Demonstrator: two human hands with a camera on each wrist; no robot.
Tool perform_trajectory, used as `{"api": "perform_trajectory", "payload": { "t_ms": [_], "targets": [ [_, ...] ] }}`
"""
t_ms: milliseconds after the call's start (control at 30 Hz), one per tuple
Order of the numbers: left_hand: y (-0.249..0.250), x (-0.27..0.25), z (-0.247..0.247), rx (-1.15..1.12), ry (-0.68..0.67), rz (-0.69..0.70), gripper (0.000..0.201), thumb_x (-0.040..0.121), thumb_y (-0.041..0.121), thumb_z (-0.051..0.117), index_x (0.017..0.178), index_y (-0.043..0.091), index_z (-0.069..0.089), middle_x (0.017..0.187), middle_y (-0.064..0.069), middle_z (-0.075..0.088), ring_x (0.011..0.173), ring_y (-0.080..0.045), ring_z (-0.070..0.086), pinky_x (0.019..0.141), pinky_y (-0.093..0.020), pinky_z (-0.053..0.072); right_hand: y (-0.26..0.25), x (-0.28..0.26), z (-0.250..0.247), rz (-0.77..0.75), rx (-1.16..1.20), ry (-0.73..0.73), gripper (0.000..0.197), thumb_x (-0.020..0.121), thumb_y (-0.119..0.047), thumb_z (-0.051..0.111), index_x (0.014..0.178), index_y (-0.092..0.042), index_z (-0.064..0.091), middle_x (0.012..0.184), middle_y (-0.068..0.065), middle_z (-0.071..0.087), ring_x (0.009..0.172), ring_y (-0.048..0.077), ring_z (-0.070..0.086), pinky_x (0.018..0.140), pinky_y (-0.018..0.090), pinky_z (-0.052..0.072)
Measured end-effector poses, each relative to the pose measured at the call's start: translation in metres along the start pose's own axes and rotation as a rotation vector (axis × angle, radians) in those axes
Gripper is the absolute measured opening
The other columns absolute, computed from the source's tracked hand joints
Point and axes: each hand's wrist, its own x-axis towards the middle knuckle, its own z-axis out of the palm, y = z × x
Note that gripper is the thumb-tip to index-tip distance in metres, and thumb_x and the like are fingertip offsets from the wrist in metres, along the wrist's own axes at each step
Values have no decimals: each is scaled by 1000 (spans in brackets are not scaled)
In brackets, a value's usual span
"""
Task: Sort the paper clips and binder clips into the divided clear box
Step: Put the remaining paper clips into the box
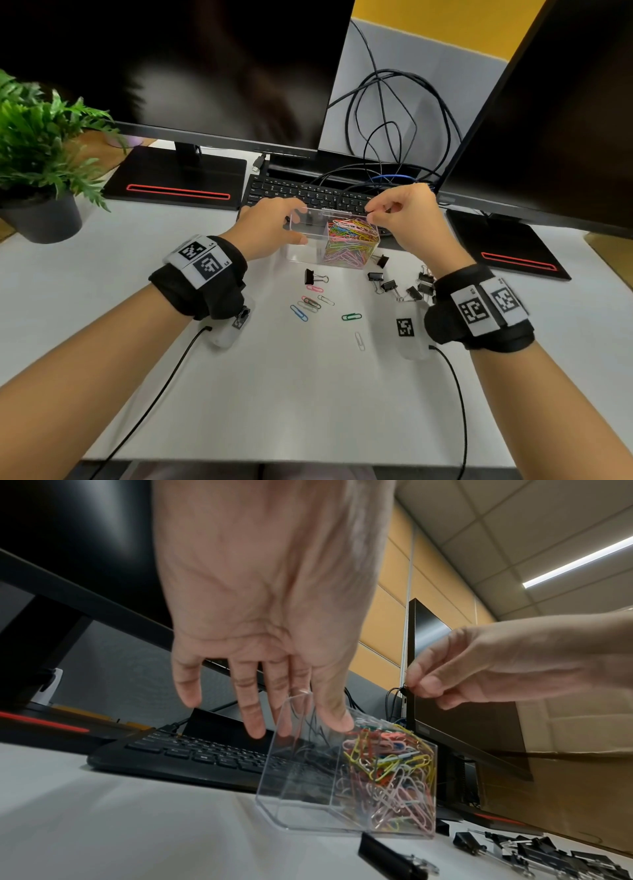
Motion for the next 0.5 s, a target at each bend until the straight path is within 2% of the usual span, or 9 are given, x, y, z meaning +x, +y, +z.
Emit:
{"api": "perform_trajectory", "payload": {
  "t_ms": [33, 100, 133, 200, 267, 367, 433, 500],
  "targets": [
    [0, -1, 0, -3, -2, 3, 53, 84, 38, 73, 131, 28, 53, 117, 7, 63, 107, -19, 57, 102, -47, 37, -1, -7, -1, -20, -4, -55, 11, 81, -3, 71, 82, -14, 74, 70, -3, 60, 53, 2, 44, 46, 6, 35],
    [1, -2, -1, -16, -5, 10, 52, 83, 38, 74, 130, 28, 54, 115, 7, 63, 105, -19, 58, 101, -48, 39, -4, -23, -1, -68, -97, -238, 14, 78, -4, 73, 78, -18, 73, 70, -3, 62, 55, 6, 47, 52, 15, 39],
    [1, -1, -2, -21, -5, 12, 52, 82, 38, 74, 129, 28, 55, 115, 6, 63, 105, -20, 58, 101, -49, 40, -4, -32, 1, -76, -165, -365, 13, 77, -6, 75, 82, -18, 73, 75, -2, 64, 60, 7, 49, 57, 20, 41],
    [1, 0, -3, -24, -3, 14, 52, 82, 38, 74, 129, 28, 55, 115, 5, 64, 106, -21, 58, 100, -51, 42, 2, -47, 10, -60, -306, -613, 24, 74, -13, 79, 95, -21, 71, 89, -2, 64, 76, 10, 54, 68, 28, 47],
    [1, 1, -3, -28, -4, 13, 52, 82, 37, 75, 129, 27, 56, 115, 5, 64, 108, -22, 57, 100, -51, 42, 11, -61, 21, -6, -389, -769, 39, 71, -19, 81, 105, -29, 64, 99, -3, 58, 92, 16, 54, 80, 32, 50],
    [1, 1, -3, -24, -2, 8, 52, 82, 37, 75, 129, 27, 56, 115, 5, 63, 109, -22, 56, 101, -51, 41, 21, -71, 30, 49, -446, -839, 51, 68, -20, 81, 110, -31, 53, 107, -1, 51, 99, 17, 46, 82, 34, 50],
    [1, 0, -3, -23, 1, 5, 53, 82, 38, 75, 129, 27, 55, 115, 5, 63, 108, -22, 57, 101, -51, 41, 22, -71, 32, 53, -440, -835, 48, 69, -20, 80, 107, -31, 53, 107, 0, 50, 97, 17, 44, 79, 34, 48],
    [2, 0, -3, -21, -1, 2, 53, 82, 37, 75, 130, 26, 55, 114, 5, 63, 109, -22, 56, 101, -51, 41, 23, -68, 35, 38, -392, -814, 37, 70, -22, 80, 96, -31, 56, 102, -1, 53, 92, 15, 46, 76, 31, 47]
  ]
}}
